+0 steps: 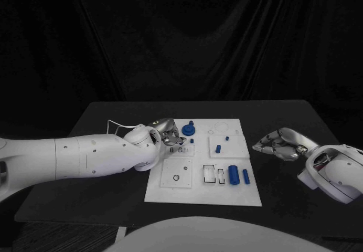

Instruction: Assemble the parts on the task board

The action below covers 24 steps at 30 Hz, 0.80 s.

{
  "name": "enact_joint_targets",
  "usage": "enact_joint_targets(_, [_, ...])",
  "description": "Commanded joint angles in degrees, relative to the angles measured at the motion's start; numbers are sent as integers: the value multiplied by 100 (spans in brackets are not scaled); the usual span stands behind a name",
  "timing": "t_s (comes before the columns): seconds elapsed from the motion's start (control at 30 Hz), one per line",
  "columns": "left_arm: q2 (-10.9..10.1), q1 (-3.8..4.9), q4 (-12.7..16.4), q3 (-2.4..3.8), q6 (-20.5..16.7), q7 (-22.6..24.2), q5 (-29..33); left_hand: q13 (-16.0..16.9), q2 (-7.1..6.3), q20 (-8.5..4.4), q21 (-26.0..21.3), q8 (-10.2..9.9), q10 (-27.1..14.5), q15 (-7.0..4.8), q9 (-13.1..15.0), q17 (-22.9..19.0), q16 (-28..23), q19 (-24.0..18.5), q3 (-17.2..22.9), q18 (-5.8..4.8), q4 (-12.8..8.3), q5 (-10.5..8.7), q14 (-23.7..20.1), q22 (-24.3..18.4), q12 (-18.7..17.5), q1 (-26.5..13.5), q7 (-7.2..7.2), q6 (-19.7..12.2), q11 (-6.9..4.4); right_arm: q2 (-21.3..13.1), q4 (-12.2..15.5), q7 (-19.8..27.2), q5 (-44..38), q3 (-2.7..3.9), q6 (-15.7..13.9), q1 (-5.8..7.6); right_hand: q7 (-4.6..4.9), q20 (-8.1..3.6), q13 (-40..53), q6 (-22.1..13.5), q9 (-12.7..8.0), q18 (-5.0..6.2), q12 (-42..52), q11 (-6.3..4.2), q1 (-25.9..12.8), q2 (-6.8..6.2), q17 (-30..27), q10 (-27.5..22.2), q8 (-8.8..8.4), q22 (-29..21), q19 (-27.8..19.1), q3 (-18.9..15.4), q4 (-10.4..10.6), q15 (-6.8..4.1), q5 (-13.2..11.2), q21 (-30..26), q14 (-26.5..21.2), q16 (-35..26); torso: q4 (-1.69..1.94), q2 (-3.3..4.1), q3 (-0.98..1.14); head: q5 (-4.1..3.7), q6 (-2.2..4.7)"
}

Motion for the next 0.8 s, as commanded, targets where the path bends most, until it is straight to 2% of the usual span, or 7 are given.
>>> enact_joint_targets(0.03, [7,-26,21,4,-75,-4,-47,1508,-8,-22,-28,22,617,-39,8,1508,15,309,303,31,-251,-25,596,1230,-24,24,9,-51,-53,-11,18,24,-7,4,-83,-16,-12,-8,1495,-34,-7,83,-32,12,62,-10,1358,599,21,780,-50,-31,-1,18,38,-21,546,-21,-5,-5,3,6,1])
enact_joint_targets(0.5, [-6,-203,-22,4,-162,-6,-47,1508,-41,-16,-36,36,617,-31,21,1508,15,307,362,32,-168,12,596,1230,-24,-13,15,-56,-45,-15,30,53,-7,4,-112,-22,-12,-8,1495,-32,-7,82,-32,11,64,-11,1363,599,22,781,-48,-32,-1,18,44,-18,549,-17,-3,-3,1,2,1])
enact_joint_targets(0.8, [28,-239,-91,4,-225,37,-47,1508,-44,-15,-30,38,617,-31,22,1508,15,309,366,31,-161,10,596,1233,-24,-16,15,-55,-45,-13,29,62,-7,4,-118,-24,-12,-8,1495,-32,-7,82,-32,11,64,-11,1363,599,22,781,-48,-32,-1,18,44,-18,549,-17,-1,-2,1,6,1])
